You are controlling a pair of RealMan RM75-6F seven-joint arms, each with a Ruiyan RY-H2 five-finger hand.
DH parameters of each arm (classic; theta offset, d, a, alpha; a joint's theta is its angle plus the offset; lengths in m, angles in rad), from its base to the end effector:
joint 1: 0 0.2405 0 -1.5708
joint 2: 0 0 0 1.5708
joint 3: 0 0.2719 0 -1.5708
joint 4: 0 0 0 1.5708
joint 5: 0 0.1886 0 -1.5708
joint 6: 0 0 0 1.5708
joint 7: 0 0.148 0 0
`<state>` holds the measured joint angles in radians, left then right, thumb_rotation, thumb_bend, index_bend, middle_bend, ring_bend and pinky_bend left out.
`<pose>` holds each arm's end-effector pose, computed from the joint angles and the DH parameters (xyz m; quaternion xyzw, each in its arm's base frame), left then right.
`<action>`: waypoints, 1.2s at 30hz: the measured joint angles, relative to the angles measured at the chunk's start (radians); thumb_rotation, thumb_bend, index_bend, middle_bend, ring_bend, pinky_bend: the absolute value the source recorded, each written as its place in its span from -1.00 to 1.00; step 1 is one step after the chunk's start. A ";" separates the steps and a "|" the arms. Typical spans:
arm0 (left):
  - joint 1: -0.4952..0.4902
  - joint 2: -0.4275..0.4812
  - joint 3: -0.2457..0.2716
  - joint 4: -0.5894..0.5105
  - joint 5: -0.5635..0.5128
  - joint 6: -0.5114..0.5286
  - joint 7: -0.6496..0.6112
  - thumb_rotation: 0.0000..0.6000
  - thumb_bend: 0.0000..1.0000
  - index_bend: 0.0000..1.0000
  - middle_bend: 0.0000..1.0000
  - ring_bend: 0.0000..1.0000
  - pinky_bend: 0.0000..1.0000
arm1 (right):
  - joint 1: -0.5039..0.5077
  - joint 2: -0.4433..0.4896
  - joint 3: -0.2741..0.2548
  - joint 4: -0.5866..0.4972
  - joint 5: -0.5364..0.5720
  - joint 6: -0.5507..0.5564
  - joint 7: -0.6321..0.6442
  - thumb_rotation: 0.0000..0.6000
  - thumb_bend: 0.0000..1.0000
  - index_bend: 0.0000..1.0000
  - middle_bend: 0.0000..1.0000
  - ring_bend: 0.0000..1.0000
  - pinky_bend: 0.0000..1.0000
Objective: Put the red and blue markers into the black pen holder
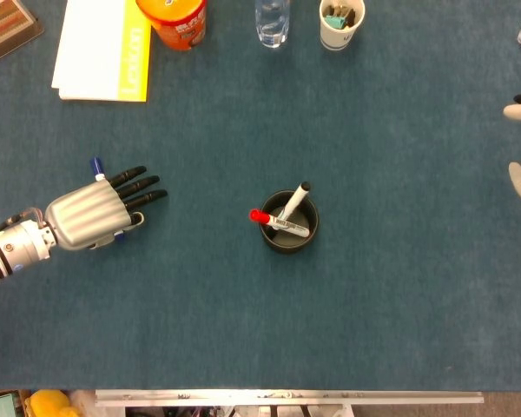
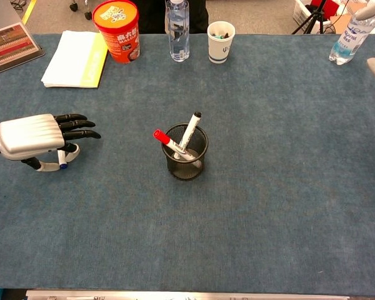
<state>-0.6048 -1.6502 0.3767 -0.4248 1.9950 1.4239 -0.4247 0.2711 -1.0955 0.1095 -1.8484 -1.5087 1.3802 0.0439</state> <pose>-0.3070 0.2997 0.0256 -0.9237 -0.1034 -0.2776 0.2431 -0.2301 -0.2375 0.1695 0.6062 -0.4138 0.4977 0.4621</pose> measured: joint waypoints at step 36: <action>-0.029 0.026 -0.005 -0.102 -0.026 -0.068 0.044 1.00 -0.46 0.11 -0.79 -1.00 -0.84 | -0.024 0.019 0.005 0.001 -0.014 0.026 0.023 1.00 -0.28 -0.44 -0.53 -0.90 -1.00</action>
<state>-0.6339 -1.6238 0.3719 -0.5265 1.9691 1.3560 -0.3811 0.2473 -1.0765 0.1147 -1.8473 -1.5224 1.4066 0.0671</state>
